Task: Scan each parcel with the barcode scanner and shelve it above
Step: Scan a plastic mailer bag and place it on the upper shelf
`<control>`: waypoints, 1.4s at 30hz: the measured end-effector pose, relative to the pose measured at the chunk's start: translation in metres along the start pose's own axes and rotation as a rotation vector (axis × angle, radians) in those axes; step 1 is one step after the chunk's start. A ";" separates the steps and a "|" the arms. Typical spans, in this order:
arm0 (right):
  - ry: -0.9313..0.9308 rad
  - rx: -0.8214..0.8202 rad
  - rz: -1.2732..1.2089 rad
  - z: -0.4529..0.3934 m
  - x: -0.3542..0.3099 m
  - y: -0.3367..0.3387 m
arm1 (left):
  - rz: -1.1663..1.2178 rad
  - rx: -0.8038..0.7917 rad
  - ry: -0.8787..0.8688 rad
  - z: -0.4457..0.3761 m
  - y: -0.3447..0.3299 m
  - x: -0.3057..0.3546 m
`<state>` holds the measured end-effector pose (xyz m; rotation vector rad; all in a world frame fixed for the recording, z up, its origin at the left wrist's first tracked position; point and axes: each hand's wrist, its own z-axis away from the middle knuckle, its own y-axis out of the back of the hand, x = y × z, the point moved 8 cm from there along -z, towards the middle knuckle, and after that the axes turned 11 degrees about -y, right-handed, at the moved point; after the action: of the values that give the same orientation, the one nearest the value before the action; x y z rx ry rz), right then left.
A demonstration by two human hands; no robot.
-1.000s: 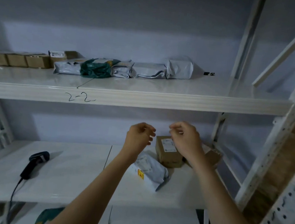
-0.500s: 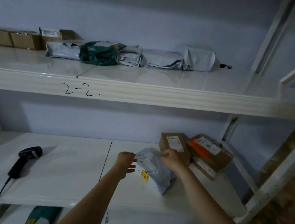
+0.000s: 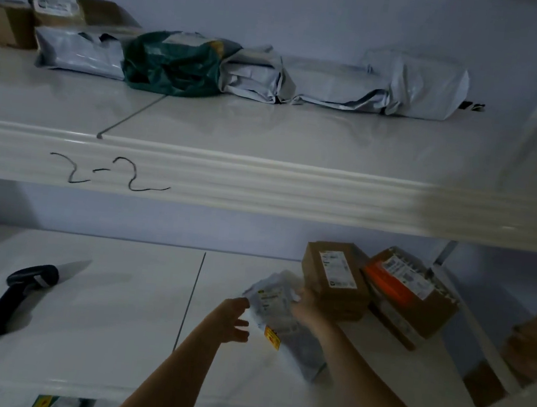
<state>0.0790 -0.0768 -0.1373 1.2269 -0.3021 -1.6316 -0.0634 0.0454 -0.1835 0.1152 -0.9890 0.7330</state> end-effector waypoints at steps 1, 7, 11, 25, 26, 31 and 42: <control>-0.004 -0.015 0.037 -0.006 0.002 -0.004 | -0.008 -0.006 0.010 -0.003 0.000 0.000; -0.053 -0.081 0.182 -0.035 0.003 -0.013 | 0.045 0.025 0.091 -0.025 -0.006 -0.012; -0.102 -0.189 0.239 -0.047 0.003 -0.025 | 0.012 -0.048 0.208 -0.036 -0.011 -0.022; -0.111 -0.289 -0.096 -0.069 -0.009 -0.026 | -0.194 0.015 0.010 -0.047 0.017 0.024; -0.101 -0.316 -0.166 -0.067 -0.010 -0.027 | -0.175 0.043 0.008 -0.041 0.023 0.030; -0.095 -0.645 -0.600 -0.038 -0.023 -0.052 | -0.135 0.038 -0.062 -0.007 0.041 0.059; 0.027 -0.817 -0.686 0.041 -0.094 -0.099 | -0.050 0.072 -0.235 0.084 0.104 0.081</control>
<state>-0.0149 0.0299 -0.1347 0.7245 0.8256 -1.9907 -0.1602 0.1315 -0.0962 0.2933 -1.1794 0.7207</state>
